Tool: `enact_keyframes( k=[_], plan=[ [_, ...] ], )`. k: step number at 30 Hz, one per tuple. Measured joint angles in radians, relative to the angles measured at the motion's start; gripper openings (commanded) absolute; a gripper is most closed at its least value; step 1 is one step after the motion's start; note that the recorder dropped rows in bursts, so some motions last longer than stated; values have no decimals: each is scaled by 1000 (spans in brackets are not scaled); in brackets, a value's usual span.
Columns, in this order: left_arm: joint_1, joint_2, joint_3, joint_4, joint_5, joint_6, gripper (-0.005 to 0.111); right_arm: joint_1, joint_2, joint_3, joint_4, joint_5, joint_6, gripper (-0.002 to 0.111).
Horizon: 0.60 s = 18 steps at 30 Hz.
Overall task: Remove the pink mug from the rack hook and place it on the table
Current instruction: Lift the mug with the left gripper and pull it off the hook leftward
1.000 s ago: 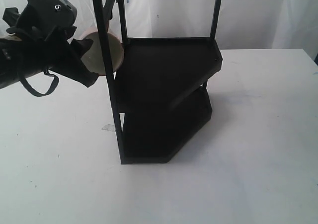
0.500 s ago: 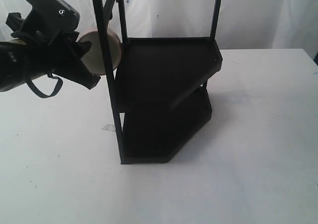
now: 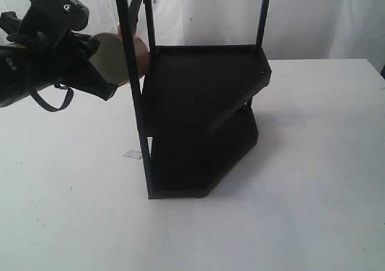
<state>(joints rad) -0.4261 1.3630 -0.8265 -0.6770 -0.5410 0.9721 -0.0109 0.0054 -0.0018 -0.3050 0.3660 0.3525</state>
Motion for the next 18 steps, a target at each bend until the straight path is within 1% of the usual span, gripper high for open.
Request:
enact_keyframes(
  k=[2,5,8,11,13,16,18],
  plan=[
    [0,0,0,-7,-12,2,0,0,0,0,0,0,2,0],
    [-4,-2,0,-68,-51,2,0,0,0,0,0,0,2,0],
    [-4,-30,0,-91,-61,2,0,0,0,0,0,0,2,0],
    [-4,-74,0,-149,-53,58,0,0,0,0,0,0,2,0],
    [-4,-96,0,-243,-50,170,0,0,0,0,0,0,2,0],
    [-4,-128,0,-478,-55,430,0,0,0,0,0,0,2,0],
    [-4,-144,0,-577,-55,516,0,0,0,0,0,0,2,0]
  ],
)
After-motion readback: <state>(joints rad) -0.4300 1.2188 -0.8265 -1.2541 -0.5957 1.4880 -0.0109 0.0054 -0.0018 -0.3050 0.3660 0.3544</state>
